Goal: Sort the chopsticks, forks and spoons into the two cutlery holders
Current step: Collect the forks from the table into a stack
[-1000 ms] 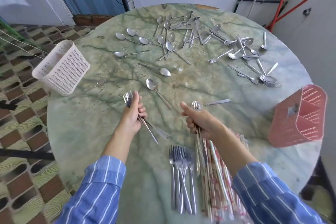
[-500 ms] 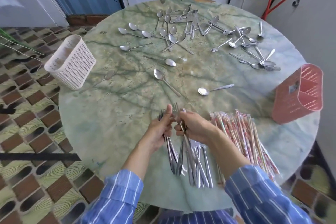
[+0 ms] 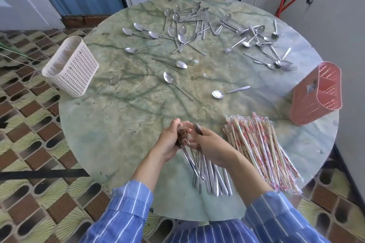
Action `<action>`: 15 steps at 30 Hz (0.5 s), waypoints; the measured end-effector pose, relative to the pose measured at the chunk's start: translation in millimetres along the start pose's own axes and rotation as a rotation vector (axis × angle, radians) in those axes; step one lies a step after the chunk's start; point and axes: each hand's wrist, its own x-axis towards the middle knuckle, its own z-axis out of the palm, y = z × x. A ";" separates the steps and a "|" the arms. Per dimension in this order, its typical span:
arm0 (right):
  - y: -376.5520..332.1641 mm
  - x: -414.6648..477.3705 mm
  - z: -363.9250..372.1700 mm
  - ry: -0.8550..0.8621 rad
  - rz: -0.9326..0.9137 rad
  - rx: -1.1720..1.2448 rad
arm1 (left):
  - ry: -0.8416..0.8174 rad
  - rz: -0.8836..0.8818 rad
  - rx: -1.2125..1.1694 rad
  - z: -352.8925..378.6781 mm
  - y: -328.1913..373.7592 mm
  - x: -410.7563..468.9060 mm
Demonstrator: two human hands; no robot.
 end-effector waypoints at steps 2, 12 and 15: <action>-0.7 -8.2 -13.2 0.053 0.016 0.116 | 0.030 -0.013 -0.062 -5.6 -1.8 4.5; -11.2 -15.9 -35.3 0.288 0.111 0.202 | -0.105 -0.120 -0.385 -21.5 -6.6 9.1; -9.3 -16.6 -32.0 0.290 0.106 0.108 | -0.134 -0.090 -0.282 -19.2 -8.0 6.1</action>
